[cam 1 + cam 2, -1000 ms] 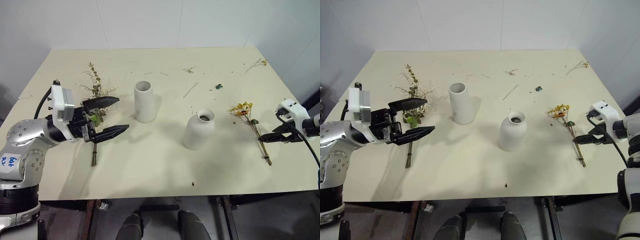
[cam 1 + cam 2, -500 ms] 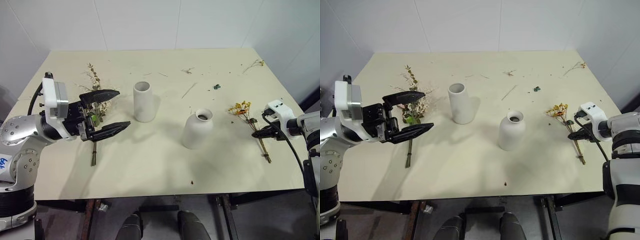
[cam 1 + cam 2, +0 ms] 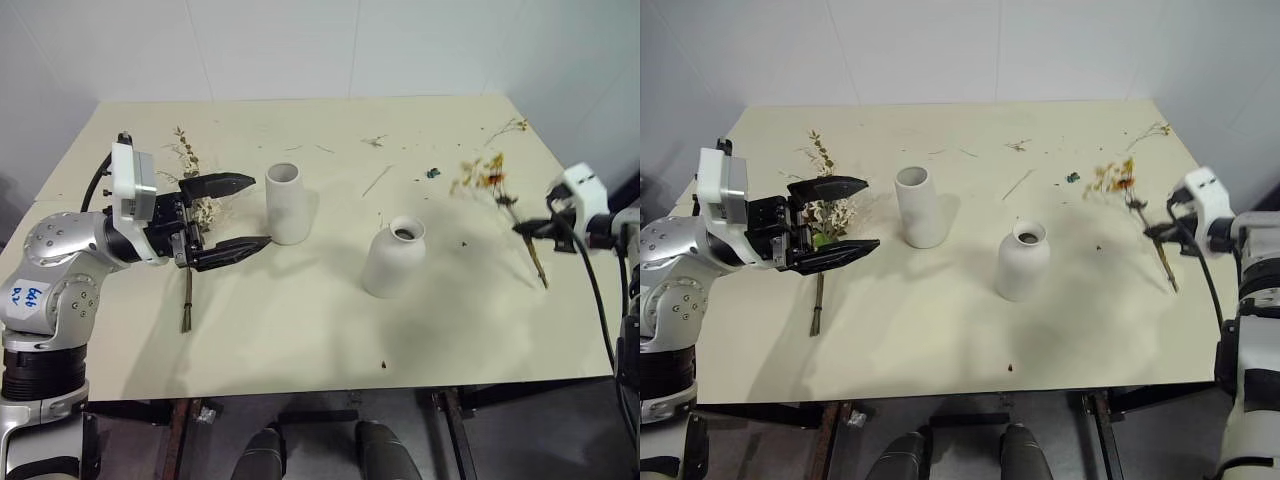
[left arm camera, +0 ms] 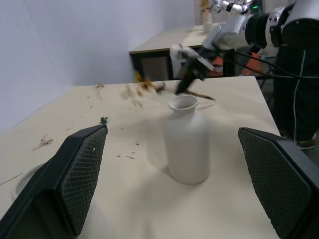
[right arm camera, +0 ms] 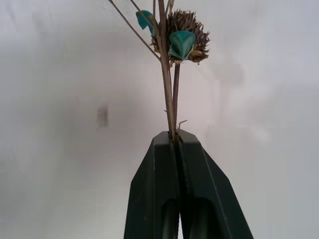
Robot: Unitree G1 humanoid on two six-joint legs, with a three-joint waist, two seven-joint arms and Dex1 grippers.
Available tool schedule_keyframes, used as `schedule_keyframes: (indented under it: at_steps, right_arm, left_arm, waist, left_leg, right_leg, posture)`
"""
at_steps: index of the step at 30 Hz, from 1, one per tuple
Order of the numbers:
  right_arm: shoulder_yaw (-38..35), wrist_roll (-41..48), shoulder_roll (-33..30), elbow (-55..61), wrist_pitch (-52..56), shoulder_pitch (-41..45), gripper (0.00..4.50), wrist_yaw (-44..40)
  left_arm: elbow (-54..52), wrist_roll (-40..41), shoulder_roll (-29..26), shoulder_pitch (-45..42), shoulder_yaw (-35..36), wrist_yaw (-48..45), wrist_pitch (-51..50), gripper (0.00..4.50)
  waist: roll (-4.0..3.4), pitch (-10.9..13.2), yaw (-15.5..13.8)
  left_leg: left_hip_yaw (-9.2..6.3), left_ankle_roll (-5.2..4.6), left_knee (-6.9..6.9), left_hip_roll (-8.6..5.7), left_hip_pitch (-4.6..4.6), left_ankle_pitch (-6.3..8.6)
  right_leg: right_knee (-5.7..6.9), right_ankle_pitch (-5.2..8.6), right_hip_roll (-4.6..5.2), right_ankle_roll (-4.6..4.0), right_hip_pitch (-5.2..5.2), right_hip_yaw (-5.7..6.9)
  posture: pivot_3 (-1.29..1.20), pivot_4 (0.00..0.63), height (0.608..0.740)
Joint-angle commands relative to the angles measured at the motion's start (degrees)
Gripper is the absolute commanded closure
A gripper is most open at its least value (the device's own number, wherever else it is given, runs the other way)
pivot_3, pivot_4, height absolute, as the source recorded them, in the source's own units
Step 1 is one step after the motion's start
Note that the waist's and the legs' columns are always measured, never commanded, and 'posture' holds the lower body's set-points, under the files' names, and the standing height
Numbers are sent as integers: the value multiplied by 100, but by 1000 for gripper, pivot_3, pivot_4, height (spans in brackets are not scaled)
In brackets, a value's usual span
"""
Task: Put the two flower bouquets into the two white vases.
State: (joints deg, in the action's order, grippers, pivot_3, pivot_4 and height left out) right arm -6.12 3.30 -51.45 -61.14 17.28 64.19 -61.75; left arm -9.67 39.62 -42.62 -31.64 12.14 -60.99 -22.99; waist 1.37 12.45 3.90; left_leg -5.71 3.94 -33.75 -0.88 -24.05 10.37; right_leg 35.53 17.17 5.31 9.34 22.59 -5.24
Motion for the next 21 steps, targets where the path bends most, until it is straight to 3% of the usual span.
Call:
schedule_keyframes:
  at_steps: [1, 5, 9, 17, 21]
  right_arm:
    - [-814, 908, 109, 1490, -129, -233, 4476, 55]
    - [-1971, 2641, 996, 4502, 537, -1198, 4476, 541]
    - [-2146, 4168, 1627, 6339, 1870, -1803, 4476, 1148]
    - [-1912, 4919, 2076, 7321, 2259, -2427, 4476, 1919]
    - [-1650, 4701, 2273, 7233, 1933, -2571, 4476, 1985]
  left_arm:
    - [154, -91, 54, -169, -40, -94, 190, 0]
    - [541, -261, 309, -370, -237, -115, 345, 0]
    - [819, -404, 544, -526, -397, -127, 467, 0]
    - [1009, -528, 677, -645, -498, -200, 541, 0]
    - [1059, -549, 678, -685, -472, -177, 512, 0]
  waist:
    - [0, 0, 5]
    - [1, -1, -20]
    - [0, -1, -83]
    - [4, -3, -159]
    - [4, -3, -157]
  left_leg:
    - [0, 0, 1, 2, 0, 0]
    - [-8, 2, -1, 7, 0, 2]
    - [-15, 2, -9, 8, -3, 1]
    - [-14, -1, -17, 3, -3, 0]
    - [-13, -2, -14, 5, -2, 0]
  right_leg:
    - [0, 0, -2, 0, 0, 0]
    - [5, 3, -8, 3, -1, 2]
    - [18, 3, -11, 3, 2, 2]
    - [17, 1, -4, 0, -3, 3]
    - [16, 1, -5, -1, 1, 2]
  posture:
    - [0, 150, 740]
    - [0, 150, 740]
    - [0, 150, 740]
    - [0, 150, 740]
    - [0, 150, 740]
